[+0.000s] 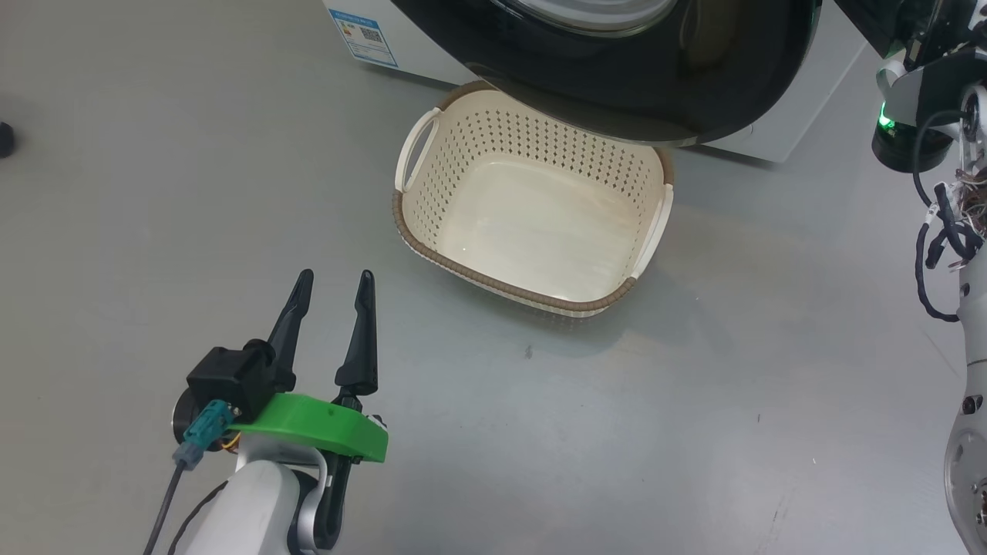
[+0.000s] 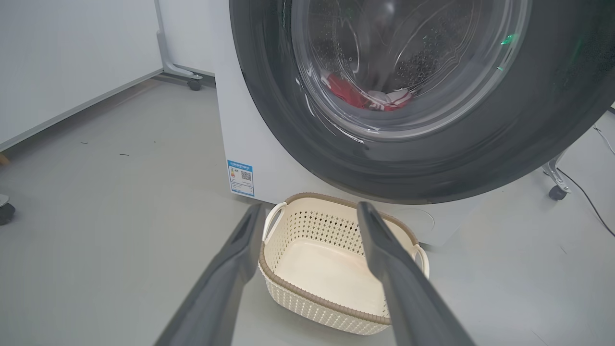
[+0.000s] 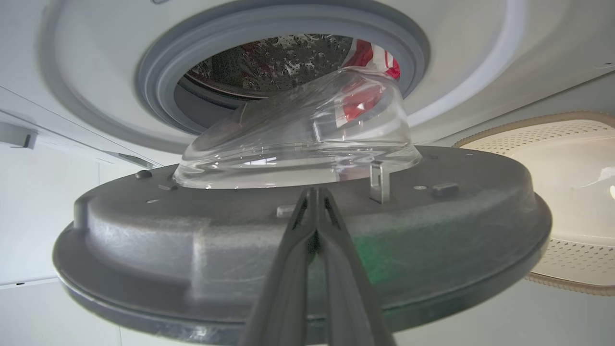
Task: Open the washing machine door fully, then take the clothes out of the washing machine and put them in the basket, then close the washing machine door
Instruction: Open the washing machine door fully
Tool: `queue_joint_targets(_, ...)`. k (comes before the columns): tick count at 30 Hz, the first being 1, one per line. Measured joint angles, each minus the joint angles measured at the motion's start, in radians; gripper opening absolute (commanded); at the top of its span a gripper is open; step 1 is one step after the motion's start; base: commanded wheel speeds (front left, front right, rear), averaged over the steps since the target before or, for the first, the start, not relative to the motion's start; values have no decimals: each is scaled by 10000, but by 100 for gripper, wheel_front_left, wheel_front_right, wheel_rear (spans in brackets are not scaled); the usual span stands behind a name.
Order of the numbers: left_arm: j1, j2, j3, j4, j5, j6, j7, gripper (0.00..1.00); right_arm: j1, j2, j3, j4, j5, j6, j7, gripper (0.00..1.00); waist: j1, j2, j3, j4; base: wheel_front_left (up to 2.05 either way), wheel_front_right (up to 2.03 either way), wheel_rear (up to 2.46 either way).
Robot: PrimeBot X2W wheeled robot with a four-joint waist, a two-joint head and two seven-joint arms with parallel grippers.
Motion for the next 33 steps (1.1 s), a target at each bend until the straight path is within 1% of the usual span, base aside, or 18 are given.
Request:
queue_joint_targets(11, -6, 0, -15, 163, 0, -2, 0, 100, 150, 46, -27, 479, 238, -6, 491, 0, 0, 0, -317, 57, 0, 0, 0)
queue_joint_targets(15, -5, 0, -13, 247, 2, -2, 0, 100, 354, 104, -21, 656, 364, -65, 640, 0, 0, 0, -531, 65, 0, 0, 0)
queue_joint_targets(33, 151, 2, -10, 499, 79, -17, 0, 100, 1592, 683, 226, 1289, 579, -56, 1137, 0, 0, 0, -1633, 159, 0, 0, 0)
